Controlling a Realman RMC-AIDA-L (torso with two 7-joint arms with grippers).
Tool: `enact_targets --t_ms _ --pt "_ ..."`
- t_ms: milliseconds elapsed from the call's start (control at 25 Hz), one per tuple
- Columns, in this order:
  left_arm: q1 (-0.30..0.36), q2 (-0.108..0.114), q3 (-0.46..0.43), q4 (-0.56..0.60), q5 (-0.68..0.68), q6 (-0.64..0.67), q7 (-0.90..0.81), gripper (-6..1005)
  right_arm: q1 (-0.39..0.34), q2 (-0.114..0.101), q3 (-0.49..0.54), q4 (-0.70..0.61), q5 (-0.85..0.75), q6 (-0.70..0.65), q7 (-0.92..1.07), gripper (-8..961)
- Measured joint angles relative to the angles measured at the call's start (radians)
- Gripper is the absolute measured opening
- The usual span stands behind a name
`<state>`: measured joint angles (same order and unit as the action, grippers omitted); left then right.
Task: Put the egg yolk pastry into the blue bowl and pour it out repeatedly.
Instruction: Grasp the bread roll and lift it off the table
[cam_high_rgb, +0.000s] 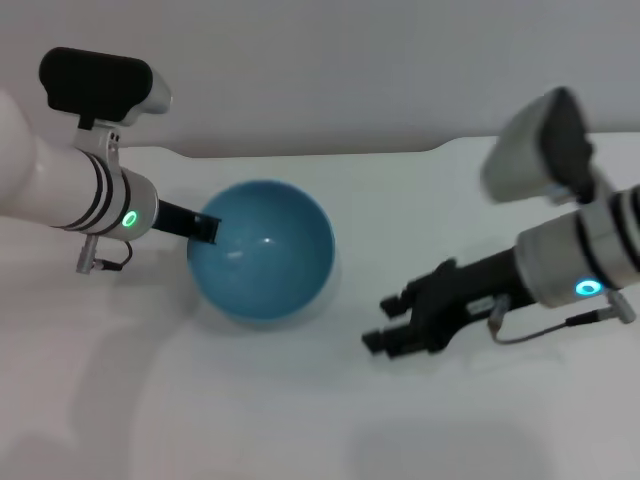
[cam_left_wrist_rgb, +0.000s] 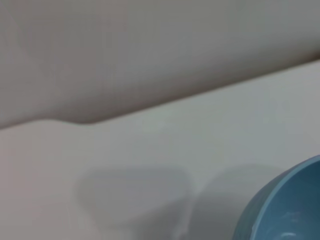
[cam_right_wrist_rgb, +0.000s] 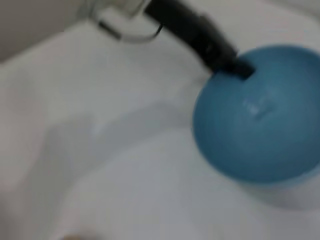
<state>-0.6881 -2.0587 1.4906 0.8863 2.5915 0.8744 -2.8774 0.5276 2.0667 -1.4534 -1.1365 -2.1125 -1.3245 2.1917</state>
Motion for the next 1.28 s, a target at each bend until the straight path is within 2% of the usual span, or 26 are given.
enact_targets --t_ms 200,480,880,1280 --pt "-0.009 0.001 -0.004 0.01 0.018 0.075 0.0 11 0.064 0.003 -0.08 -0.025 -0.045 -0.069 0.042 496" --pt "-0.009 -0.001 -0.005 0.021 0.043 0.114 0.0 10 0.088 0.008 -0.177 -0.07 -0.006 -0.08 0.054 496" --pt "-0.012 -0.003 0.005 0.025 0.044 0.119 0.0 10 0.12 0.014 -0.441 -0.032 0.088 0.1 0.057 495" --pt "-0.016 -0.003 0.005 0.026 0.042 0.114 0.0 12 0.161 0.016 -0.566 0.047 0.209 0.18 0.055 495"
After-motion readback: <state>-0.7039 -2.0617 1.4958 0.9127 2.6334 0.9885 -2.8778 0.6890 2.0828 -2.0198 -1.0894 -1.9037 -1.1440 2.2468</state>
